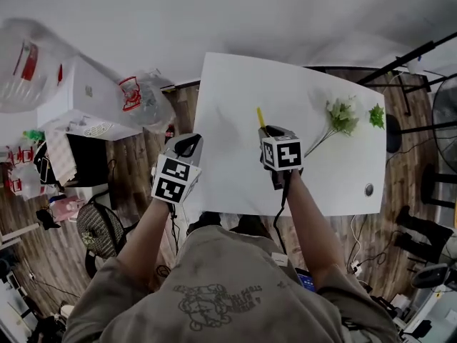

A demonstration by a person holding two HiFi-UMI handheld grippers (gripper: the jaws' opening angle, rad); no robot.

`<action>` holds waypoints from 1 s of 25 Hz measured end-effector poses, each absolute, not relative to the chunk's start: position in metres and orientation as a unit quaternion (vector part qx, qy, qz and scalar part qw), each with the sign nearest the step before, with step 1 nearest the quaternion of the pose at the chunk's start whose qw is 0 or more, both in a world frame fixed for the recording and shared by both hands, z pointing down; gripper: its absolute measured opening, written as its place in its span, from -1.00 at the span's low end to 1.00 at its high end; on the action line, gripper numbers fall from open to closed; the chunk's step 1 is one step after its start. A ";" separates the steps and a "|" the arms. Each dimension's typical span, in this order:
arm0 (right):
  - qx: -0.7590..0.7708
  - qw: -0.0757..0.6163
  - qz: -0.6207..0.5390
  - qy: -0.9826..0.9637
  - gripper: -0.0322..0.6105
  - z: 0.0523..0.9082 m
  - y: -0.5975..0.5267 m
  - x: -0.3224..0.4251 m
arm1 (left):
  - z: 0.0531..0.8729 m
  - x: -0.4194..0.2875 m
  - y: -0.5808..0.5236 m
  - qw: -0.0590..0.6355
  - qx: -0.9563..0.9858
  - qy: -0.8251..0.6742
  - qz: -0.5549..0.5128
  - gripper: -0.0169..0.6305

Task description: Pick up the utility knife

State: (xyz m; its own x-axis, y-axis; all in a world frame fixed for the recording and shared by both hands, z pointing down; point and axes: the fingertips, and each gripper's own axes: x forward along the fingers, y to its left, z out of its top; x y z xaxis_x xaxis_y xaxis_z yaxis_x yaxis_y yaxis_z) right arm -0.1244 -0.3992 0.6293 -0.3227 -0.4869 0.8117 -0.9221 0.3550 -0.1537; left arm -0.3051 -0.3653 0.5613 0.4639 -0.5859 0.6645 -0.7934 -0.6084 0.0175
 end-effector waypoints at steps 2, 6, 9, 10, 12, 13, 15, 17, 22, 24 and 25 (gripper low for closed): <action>0.471 0.327 0.294 -0.764 -0.62 0.604 -0.403 -0.124 | 0.546 -0.304 -0.369 0.149 0.842 -0.415 0.310 -0.95; 0.476 0.295 0.252 -0.790 -0.62 0.550 -0.408 -0.121 | 0.514 -0.298 -0.374 0.124 0.849 -0.421 0.296 -0.95; 0.482 0.264 0.220 -0.806 -0.62 0.506 -0.407 -0.118 | 0.483 -0.293 -0.377 0.094 0.854 -0.428 0.281 -0.95; 0.484 0.253 0.209 -0.811 -0.62 0.492 -0.406 -0.118 | 0.473 -0.292 -0.378 0.081 0.855 -0.431 0.277 -0.95; 0.492 0.232 0.189 -0.817 -0.62 0.463 -0.402 -0.116 | 0.454 -0.290 -0.380 0.055 0.857 -0.436 0.270 -0.95; 0.496 0.222 0.179 -0.820 -0.62 0.450 -0.400 -0.115 | 0.445 -0.288 -0.380 0.044 0.857 -0.438 0.267 -0.95; 0.503 0.200 0.161 -0.825 -0.62 0.423 -0.395 -0.113 | 0.427 -0.285 -0.379 0.025 0.859 -0.442 0.258 -0.95; 0.506 0.174 0.145 -0.832 -0.62 0.395 -0.390 -0.113 | 0.407 -0.282 -0.377 0.009 0.862 -0.445 0.244 -0.95; 0.514 0.131 0.083 -0.844 -0.62 0.333 -0.371 -0.110 | 0.349 -0.276 -0.367 -0.032 0.869 -0.456 0.190 -0.95; 0.520 0.127 0.046 -0.844 -0.62 0.311 -0.361 -0.108 | 0.327 -0.273 -0.361 -0.053 0.870 -0.459 0.171 -0.95; 0.522 0.122 0.032 -0.844 -0.62 0.301 -0.356 -0.106 | 0.316 -0.272 -0.358 -0.064 0.870 -0.460 0.164 -0.95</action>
State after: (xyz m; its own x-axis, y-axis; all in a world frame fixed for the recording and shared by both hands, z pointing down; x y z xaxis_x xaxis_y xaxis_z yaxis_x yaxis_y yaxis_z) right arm -0.1065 -0.3555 0.3009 -0.4254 -0.8727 0.2396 -0.8881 0.4535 0.0746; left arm -0.2722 -0.3583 0.3161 0.5228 -0.8220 0.2260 -0.7802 -0.5682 -0.2616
